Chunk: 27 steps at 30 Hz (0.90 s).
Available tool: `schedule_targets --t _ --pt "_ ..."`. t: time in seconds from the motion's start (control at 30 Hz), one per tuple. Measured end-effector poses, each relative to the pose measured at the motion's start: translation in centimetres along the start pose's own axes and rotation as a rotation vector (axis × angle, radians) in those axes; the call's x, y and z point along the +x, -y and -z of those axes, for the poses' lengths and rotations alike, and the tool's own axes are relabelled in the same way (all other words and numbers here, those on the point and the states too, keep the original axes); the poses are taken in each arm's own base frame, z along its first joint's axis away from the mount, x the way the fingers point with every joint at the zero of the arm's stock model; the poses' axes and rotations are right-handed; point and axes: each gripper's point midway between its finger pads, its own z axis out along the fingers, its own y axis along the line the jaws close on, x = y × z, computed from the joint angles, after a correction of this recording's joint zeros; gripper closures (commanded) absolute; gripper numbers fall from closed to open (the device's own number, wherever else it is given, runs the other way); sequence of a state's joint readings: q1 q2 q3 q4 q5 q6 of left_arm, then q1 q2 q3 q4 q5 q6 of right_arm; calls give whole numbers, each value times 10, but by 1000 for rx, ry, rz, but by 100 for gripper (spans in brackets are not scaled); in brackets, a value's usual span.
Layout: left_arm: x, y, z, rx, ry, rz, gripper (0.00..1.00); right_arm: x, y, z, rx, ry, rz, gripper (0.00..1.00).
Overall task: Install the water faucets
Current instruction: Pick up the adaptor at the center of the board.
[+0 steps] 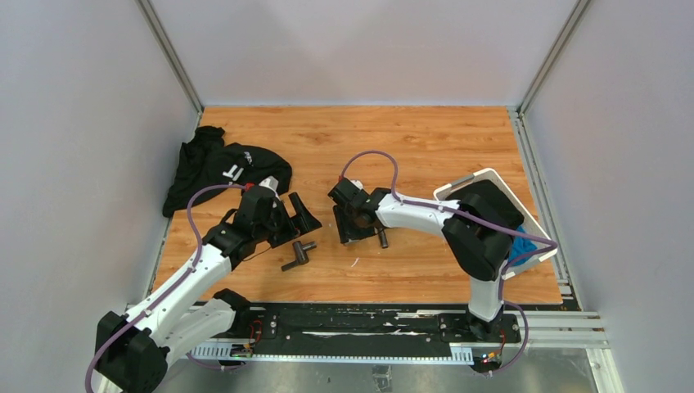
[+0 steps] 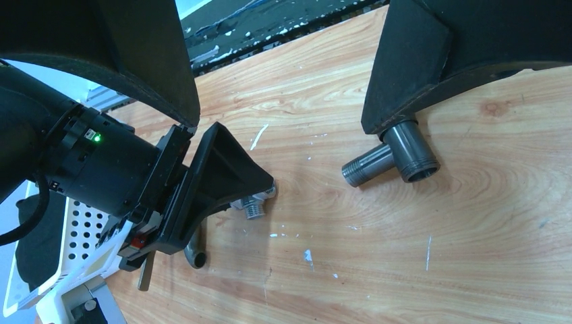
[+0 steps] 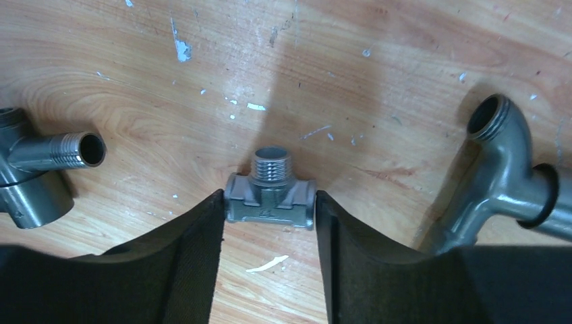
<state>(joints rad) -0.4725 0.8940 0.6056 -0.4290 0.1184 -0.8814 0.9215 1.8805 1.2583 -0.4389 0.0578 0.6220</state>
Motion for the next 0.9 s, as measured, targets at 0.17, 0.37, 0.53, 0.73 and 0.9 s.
schedule_targets --t 0.17,0.37,0.53,0.73,0.9 --pt "1 1 0 2 -3 5 4 1 -2 0 1 2 -9 67" --pt "1 1 0 15 -11 13 4 6 3 6 -30 44 29 67" --pt "9 6 -7 95 -46 23 2 9 0 40 -157 143 138 67" --pt "26 27 -18 241 -163 11 2 4 -27 79 -384 270 283 67" --pt "34 41 -19 328 -225 -9 3 2 -42 97 -487 318 362 67"
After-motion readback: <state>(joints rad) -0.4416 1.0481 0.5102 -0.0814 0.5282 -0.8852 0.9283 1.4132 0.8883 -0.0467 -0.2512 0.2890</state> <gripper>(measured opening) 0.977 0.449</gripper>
